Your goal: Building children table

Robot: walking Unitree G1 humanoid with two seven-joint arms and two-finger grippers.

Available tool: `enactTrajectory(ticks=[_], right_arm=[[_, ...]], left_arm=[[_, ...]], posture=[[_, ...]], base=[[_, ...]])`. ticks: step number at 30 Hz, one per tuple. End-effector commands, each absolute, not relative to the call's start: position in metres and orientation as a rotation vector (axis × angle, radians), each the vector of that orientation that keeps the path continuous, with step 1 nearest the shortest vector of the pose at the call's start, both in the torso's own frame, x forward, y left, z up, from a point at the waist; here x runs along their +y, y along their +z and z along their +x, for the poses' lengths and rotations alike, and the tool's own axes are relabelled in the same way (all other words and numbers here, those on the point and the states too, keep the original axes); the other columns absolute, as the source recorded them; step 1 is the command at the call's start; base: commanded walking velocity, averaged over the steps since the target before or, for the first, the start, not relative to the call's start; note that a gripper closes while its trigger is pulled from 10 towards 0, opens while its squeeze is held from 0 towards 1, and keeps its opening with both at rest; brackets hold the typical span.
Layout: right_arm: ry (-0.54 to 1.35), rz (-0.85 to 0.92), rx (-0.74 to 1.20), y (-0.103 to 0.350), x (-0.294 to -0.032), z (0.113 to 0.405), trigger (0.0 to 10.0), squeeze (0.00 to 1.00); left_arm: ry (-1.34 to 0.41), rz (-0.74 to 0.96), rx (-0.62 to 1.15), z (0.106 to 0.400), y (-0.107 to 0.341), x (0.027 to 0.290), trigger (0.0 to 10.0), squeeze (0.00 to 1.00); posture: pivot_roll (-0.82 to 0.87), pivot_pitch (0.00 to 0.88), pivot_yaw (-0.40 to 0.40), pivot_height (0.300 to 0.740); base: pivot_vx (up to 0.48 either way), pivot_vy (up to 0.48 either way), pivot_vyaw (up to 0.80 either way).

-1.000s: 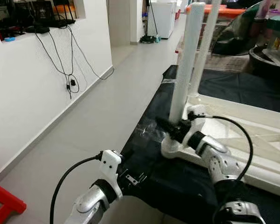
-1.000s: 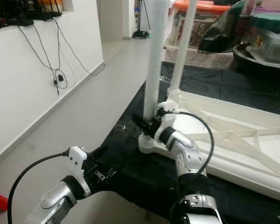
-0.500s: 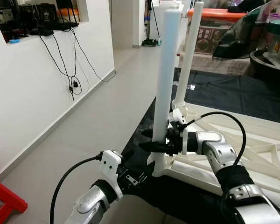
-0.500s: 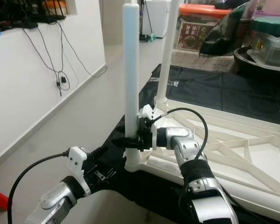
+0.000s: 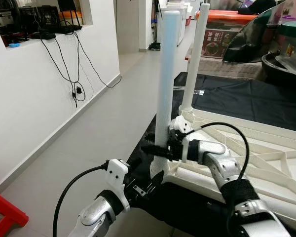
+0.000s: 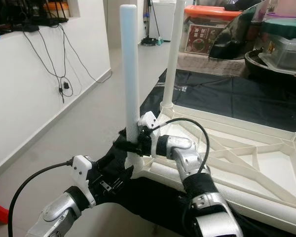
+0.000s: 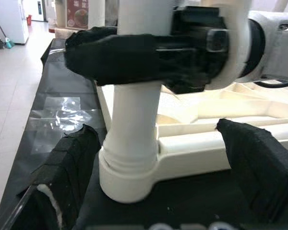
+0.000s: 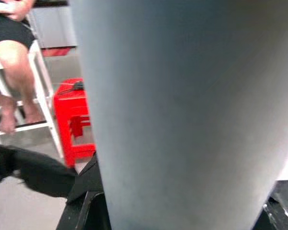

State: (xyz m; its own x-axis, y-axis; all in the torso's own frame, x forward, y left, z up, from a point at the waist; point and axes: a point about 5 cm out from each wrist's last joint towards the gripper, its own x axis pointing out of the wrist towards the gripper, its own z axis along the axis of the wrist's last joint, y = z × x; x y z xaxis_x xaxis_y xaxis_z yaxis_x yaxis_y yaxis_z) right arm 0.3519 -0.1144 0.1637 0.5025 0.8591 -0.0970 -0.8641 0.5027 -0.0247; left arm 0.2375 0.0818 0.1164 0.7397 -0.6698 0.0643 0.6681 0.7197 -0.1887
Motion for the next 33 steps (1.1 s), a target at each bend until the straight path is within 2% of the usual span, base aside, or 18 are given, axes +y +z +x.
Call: enactTrajectory(ticks=[1, 2, 4, 5, 6, 8, 11, 13, 14, 23, 24, 25, 26, 27, 28, 30, 31, 33], right_arm=[[0.722, -0.034, 0.079, 0.161, -0.129, 0.365, 0.0, 0.0], [0.722, -0.034, 0.079, 0.161, -0.129, 0.365, 0.0, 0.0], [0.155, 0.039, 0.103, 0.152, -0.152, 0.37, 0.0, 0.0], [0.155, 0.039, 0.103, 0.152, -0.152, 0.37, 0.0, 0.0], [-0.046, 0.086, 0.119, 0.145, -0.154, 0.362, 0.0, 0.0], [-0.046, 0.086, 0.119, 0.145, -0.154, 0.362, 0.0, 0.0], [-0.274, 0.167, 0.131, 0.138, -0.147, 0.344, 0.0, 0.0], [-0.274, 0.167, 0.131, 0.138, -0.147, 0.344, 0.0, 0.0], [-0.378, 0.21, 0.13, 0.14, -0.133, 0.336, 0.0, 0.0], [-0.393, 0.233, 0.14, 0.143, -0.118, 0.336, 0.0, 0.0], [-0.347, 0.245, 0.139, 0.144, -0.112, 0.339, 10.0, 0.0], [-0.347, 0.245, 0.139, 0.144, -0.112, 0.339, 10.0, 0.0], [-0.264, 0.274, 0.126, 0.145, -0.106, 0.341, 10.0, 0.61], [-0.264, 0.274, 0.126, 0.145, -0.106, 0.341, 10.0, 0.61], [-0.176, 0.282, 0.087, 0.148, -0.1, 0.343, 10.0, 1.0], [-0.094, 0.288, 0.041, 0.152, -0.098, 0.345, 10.0, 1.0], [0.003, 0.296, 0.004, 0.155, -0.097, 0.348, 10.0, 0.0], [0.108, 0.282, -0.025, 0.157, -0.099, 0.349, 10.0, 0.0]], left_arm=[[-0.738, -0.201, 0.017, 0.237, 0.115, 0.083, 10.0, 0.0], [-0.738, -0.201, 0.017, 0.237, 0.115, 0.083, 10.0, 0.0], [-0.741, -0.201, 0.019, 0.237, 0.115, 0.084, 10.0, 0.0], [-0.741, -0.201, 0.019, 0.237, 0.115, 0.084, 10.0, 0.0], [-0.742, -0.2, 0.02, 0.237, 0.115, 0.085, 10.0, 0.0], [-0.742, -0.2, 0.02, 0.237, 0.115, 0.085, 10.0, 0.0], [-0.74, -0.198, 0.019, 0.237, 0.116, 0.084, 10.0, 0.0], [-0.74, -0.198, 0.019, 0.237, 0.116, 0.084, 10.0, 0.0], [-0.739, -0.197, 0.016, 0.237, 0.116, 0.084, 10.0, 0.0], [-0.736, -0.198, 0.014, 0.237, 0.117, 0.083, 10.0, 0.0], [-0.734, -0.199, 0.013, 0.237, 0.117, 0.083, 10.0, 0.0], [-0.734, -0.199, 0.013, 0.237, 0.117, 0.083, 10.0, 0.0], [-0.733, -0.2, 0.013, 0.236, 0.117, 0.083, 10.0, 0.0], [-0.733, -0.2, 0.013, 0.236, 0.117, 0.083, 10.0, 0.0], [-0.735, -0.201, 0.015, 0.236, 0.117, 0.084, 10.0, 0.0], [-0.738, -0.201, 0.017, 0.236, 0.116, 0.084, 10.0, 0.0], [-0.739, -0.2, 0.018, 0.236, 0.116, 0.084, 10.0, 0.0], [-0.74, -0.199, 0.019, 0.236, 0.115, 0.084, 10.0, 0.0]], posture=[[0.06, 0.006, -0.001, 0.74], [0.06, 0.006, -0.001, 0.74], [0.06, 0.006, 0.004, 0.74], [0.06, 0.006, 0.004, 0.74], [0.06, 0.007, 0.001, 0.74], [0.06, 0.007, 0.001, 0.74], [0.06, 0.012, -0.002, 0.74], [0.06, 0.012, -0.002, 0.74], [0.06, 0.017, -0.005, 0.74], [0.06, 0.026, -0.009, 0.74], [0.04, 0.031, -0.009, 0.74], [0.04, 0.031, -0.009, 0.74], [0.03, 0.028, -0.004, 0.74], [0.03, 0.028, -0.004, 0.74], [0.03, 0.024, 0.005, 0.74], [0.03, 0.02, 0.004, 0.74], [0.03, 0.016, 0.005, 0.74], [0.03, 0.009, 0.005, 0.74]], base=[[0.0, 0.0, 0.0], [0.0, 0.0, 0.0], [0.0, 0.0, 0.0], [0.0, 0.0, 0.0], [0.0, 0.0, 0.0], [0.0, 0.0, 0.0], [0.0, 0.0, 0.0], [0.0, 0.0, 0.0], [0.0, 0.0, 0.0], [0.0, 0.0, 0.0], [0.0, 0.0, 0.0], [0.0, 0.0, 0.0], [0.0, 0.0, 0.0], [0.0, 0.0, 0.0], [0.0, 0.0, 0.0], [0.0, 0.0, 0.0], [0.0, 0.0, 0.0], [0.0, 0.0, 0.0]])
